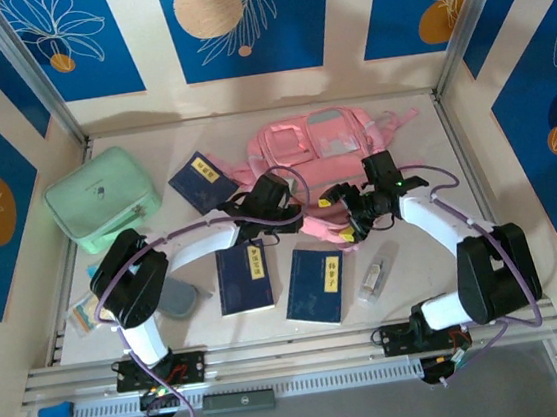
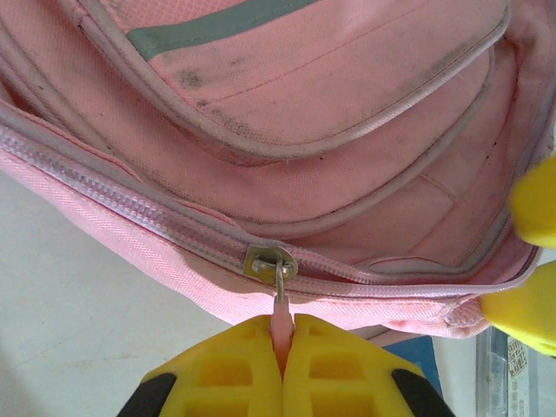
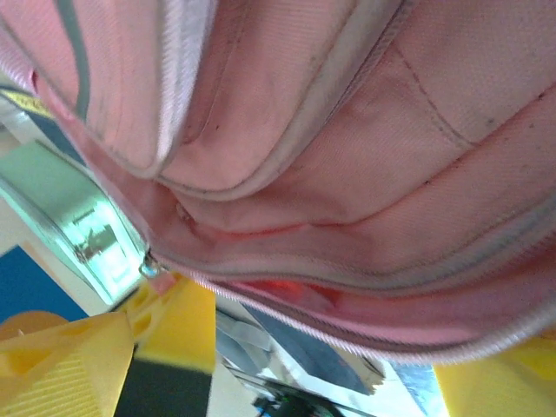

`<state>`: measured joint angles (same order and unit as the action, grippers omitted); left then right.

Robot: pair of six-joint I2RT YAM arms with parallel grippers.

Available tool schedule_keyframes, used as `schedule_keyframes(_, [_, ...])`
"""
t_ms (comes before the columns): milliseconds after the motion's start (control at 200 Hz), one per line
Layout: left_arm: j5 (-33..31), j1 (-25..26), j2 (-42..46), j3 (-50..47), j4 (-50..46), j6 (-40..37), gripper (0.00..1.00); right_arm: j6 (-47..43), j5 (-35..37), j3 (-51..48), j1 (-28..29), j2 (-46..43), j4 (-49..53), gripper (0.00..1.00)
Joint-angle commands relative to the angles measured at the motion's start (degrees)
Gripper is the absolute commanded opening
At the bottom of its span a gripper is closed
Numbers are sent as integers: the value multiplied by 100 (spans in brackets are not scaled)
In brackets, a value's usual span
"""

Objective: Pack books, pencil case, and school supplies into a backpack

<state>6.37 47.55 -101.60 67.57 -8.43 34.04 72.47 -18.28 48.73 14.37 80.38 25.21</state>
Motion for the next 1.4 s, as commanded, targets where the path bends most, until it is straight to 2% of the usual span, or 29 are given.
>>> schedule_keyframes(0, [110,88,33,260,292,-47,0,655,304,156,173,352,-180,86])
schedule_keyframes(50, [101,97,57,225,335,-40,0,641,577,299,245,528,26,84])
schedule_keyframes(180, [12,97,66,212,267,-72,0,704,526,243,221,908,-322,68])
schedule_keyframes(330, [-144,97,121,222,43,-117,0,230,610,356,156,1135,-230,33])
schedule_keyframes(415, [-228,92,195,188,-7,-168,0,8,436,267,47,1121,-312,17])
schedule_keyframes(495, [-373,45,263,142,-73,-235,0,-36,353,31,-92,922,-457,8])
schedule_keyframes(595, [-439,-103,312,140,-273,-269,0,-299,426,-183,-244,567,-394,0])
schedule_keyframes(835, [-476,-762,355,109,-419,-516,0,-1349,333,-479,-1077,-322,428,0])
schedule_keyframes(1045, [-291,-1372,-109,459,-249,-697,0,-1898,148,-584,-1643,-849,905,0])
schedule_keyframes(1180, [-181,-1469,-456,805,-114,-680,0,-1822,-69,-568,-1367,-850,716,0])
schedule_keyframes(1396, [-66,-1571,-877,1333,-45,-702,0,-1198,321,-249,-368,-605,212,0])
